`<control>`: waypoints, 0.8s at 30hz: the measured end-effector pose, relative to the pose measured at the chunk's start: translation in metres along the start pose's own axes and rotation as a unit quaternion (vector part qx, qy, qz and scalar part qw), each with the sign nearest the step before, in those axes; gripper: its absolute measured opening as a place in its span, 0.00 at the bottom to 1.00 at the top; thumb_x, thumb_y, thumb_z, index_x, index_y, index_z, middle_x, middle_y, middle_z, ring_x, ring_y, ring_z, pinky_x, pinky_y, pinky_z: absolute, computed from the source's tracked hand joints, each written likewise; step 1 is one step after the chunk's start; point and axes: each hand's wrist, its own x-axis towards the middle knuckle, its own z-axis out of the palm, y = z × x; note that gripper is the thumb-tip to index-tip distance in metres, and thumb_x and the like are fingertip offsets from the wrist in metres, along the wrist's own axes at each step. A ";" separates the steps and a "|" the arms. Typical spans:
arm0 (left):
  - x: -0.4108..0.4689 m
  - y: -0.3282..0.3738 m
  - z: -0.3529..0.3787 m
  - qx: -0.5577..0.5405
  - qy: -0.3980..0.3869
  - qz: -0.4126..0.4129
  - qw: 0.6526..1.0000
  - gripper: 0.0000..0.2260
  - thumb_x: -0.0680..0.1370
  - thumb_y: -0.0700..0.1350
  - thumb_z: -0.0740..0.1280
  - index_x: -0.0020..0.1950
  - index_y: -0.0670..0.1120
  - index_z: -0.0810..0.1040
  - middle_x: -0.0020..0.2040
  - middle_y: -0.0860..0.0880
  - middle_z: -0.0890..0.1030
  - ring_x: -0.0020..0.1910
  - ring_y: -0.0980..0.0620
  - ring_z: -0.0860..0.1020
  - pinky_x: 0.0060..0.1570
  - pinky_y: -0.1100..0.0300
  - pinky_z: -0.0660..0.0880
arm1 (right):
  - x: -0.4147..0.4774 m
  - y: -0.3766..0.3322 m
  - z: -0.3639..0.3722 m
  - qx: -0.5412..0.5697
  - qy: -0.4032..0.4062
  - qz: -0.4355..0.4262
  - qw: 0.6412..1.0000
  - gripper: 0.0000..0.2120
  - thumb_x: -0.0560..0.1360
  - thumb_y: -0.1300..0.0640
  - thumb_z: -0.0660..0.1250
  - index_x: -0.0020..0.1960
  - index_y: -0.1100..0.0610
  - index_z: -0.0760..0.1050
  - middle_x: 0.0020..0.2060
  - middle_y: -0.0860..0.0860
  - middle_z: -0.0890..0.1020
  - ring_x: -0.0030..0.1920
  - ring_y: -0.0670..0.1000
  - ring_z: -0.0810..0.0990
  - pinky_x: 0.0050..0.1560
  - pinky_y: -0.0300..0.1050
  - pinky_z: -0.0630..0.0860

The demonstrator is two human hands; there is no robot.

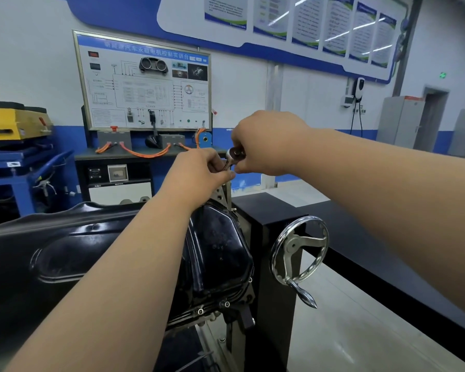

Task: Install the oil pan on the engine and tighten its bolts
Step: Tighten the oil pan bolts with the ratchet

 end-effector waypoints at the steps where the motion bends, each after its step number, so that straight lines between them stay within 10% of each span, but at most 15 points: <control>1: 0.000 0.000 0.000 -0.003 -0.002 -0.002 1.000 0.11 0.70 0.52 0.75 0.36 0.52 0.75 0.36 0.55 0.78 0.35 0.58 0.75 0.32 0.64 0.68 | 0.000 0.000 0.000 0.005 0.002 -0.001 1.000 0.15 0.71 0.42 0.69 0.49 0.52 0.75 0.38 0.49 0.74 0.42 0.54 0.76 0.29 0.41 0.61; 16: 0.000 -0.003 -0.002 -0.060 0.002 -0.028 0.998 0.08 0.69 0.51 0.76 0.36 0.51 0.79 0.35 0.54 0.80 0.34 0.58 0.77 0.36 0.63 0.73 | -0.003 -0.003 0.001 0.033 0.042 0.012 0.999 0.14 0.72 0.41 0.65 0.46 0.52 0.78 0.32 0.48 0.72 0.36 0.53 0.74 0.27 0.39 0.59; 24: 0.000 -0.003 -0.003 -0.063 0.005 -0.033 0.997 0.08 0.69 0.51 0.76 0.35 0.53 0.78 0.34 0.53 0.80 0.31 0.59 0.75 0.33 0.64 0.71 | -0.006 -0.012 0.003 0.076 0.069 0.088 0.991 0.20 0.72 0.43 0.66 0.30 0.52 0.62 0.28 0.49 0.67 0.27 0.48 0.65 0.27 0.39 0.56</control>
